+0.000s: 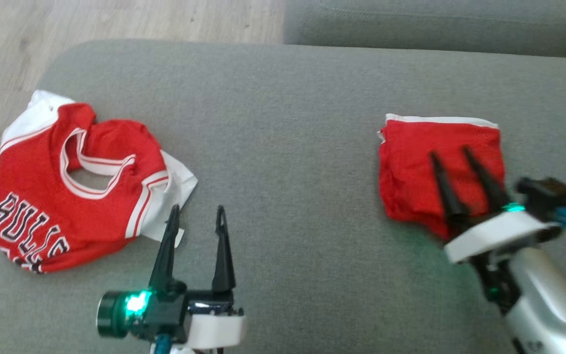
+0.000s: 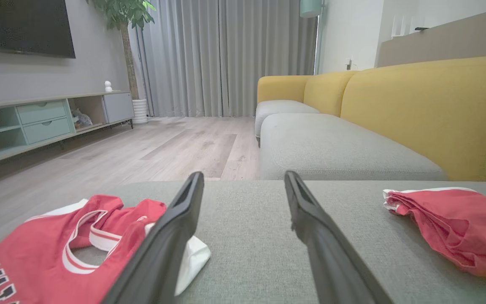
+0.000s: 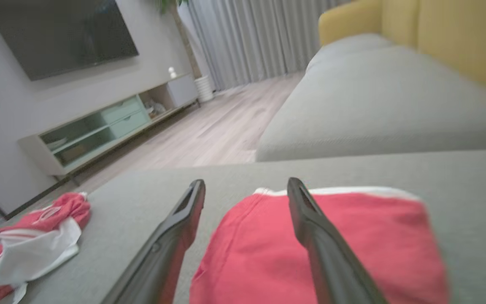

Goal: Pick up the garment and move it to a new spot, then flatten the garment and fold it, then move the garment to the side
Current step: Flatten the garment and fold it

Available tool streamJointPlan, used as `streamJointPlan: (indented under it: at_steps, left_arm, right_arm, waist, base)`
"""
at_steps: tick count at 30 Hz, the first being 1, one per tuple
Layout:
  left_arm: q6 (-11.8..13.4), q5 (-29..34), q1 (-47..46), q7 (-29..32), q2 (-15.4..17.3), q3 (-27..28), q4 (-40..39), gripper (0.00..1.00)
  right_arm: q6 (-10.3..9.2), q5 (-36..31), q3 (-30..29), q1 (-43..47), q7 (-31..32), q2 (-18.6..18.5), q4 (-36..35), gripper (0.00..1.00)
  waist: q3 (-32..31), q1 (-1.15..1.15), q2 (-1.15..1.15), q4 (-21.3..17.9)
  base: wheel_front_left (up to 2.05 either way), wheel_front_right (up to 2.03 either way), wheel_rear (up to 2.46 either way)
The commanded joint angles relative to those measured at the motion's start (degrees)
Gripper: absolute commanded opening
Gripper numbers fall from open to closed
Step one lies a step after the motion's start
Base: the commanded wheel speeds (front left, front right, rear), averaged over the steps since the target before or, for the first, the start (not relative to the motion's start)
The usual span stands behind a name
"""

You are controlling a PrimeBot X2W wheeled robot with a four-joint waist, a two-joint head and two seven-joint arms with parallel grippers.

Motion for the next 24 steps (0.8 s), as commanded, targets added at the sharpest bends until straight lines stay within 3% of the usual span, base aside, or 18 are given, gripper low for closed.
streamJointPlan:
  at_steps: [1, 5, 11, 17, 24]
  left_arm:
    - [0.4, -0.4, -0.3, -0.3, 0.1, 2.2, -2.0, 1.0]
    - [0.2, -0.9, 1.7, -0.3, 0.1, 3.9, -2.6, 1.0]
    - [-1.1, 0.0, 5.7, -0.3, 0.1, 6.4, -3.2, 1.0]
    - [-2.1, 0.8, 9.0, -0.3, 0.1, 8.1, -3.5, 1.0]
    - [-3.5, 1.4, 10.4, -0.3, 0.1, 8.9, -2.4, 1.0]
  right_arm:
    - [-0.04, -1.1, -0.9, 1.6, -0.7, -0.9, -3.0, 1.0]
    - [-0.04, -5.1, -8.0, 9.3, -0.8, -0.3, -11.1, 1.0]
    - [-0.04, -11.0, -13.2, 19.9, -0.8, 1.7, -18.5, 1.0]
    - [-0.04, -16.0, -15.1, 25.5, -0.8, 4.0, -20.1, 1.0]
    - [-0.04, -17.1, -15.9, 26.4, -0.8, 5.9, -20.1, 1.0]
  waist:
    - [-0.8, 0.0, 0.0, -0.8]
    - [-3.1, 0.0, 0.0, -2.7]
    - [-6.7, 0.0, 0.0, -5.2]
    - [-8.6, 0.0, 0.0, -6.5]
    - [-9.0, 0.0, 0.0, -6.8]
  base:
    - [0.0, 0.0, 0.0]
    - [0.0, 0.0, 0.0]
    - [0.0, 0.0, 0.0]
    - [0.0, 0.0, 0.0]
    - [0.0, 0.0, 0.0]
